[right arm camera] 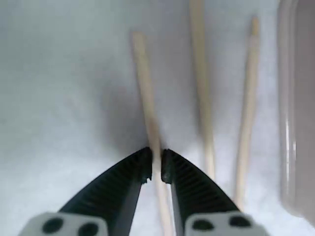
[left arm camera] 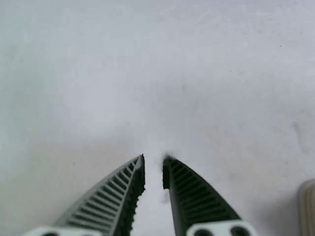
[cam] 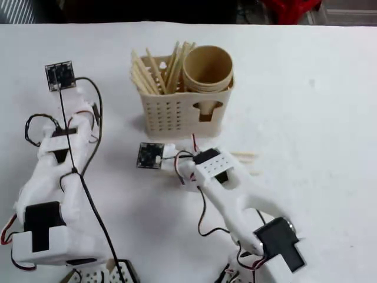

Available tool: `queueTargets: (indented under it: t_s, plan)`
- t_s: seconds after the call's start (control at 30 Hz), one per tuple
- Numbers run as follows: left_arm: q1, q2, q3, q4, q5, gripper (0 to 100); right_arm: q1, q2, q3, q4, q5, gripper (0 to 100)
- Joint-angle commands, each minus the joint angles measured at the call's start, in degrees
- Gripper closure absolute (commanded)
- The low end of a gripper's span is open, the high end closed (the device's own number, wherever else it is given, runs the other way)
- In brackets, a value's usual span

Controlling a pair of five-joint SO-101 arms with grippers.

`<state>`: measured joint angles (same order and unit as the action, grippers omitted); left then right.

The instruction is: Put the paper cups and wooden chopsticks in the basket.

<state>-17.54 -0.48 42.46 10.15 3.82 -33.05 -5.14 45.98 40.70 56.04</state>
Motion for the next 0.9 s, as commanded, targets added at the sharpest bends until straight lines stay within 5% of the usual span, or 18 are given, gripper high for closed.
queueTargets:
  t_s: [0.0, 0.5, 0.87]
  plan:
    - [0.7, -0.2, -3.2, -0.2, 0.1, 91, 0.0, 0.1, -0.4, -0.8, 0.3, 97.7]
    - [0.7, -0.2, -3.3, -0.2, 0.1, 91, 0.3, -9.5, -0.2, 5.5, 0.0, 98.3]
    - [0.7, -0.2, -3.3, -0.2, 0.1, 91, -0.2, -37.6, -1.8, 11.6, -16.9, 98.3]
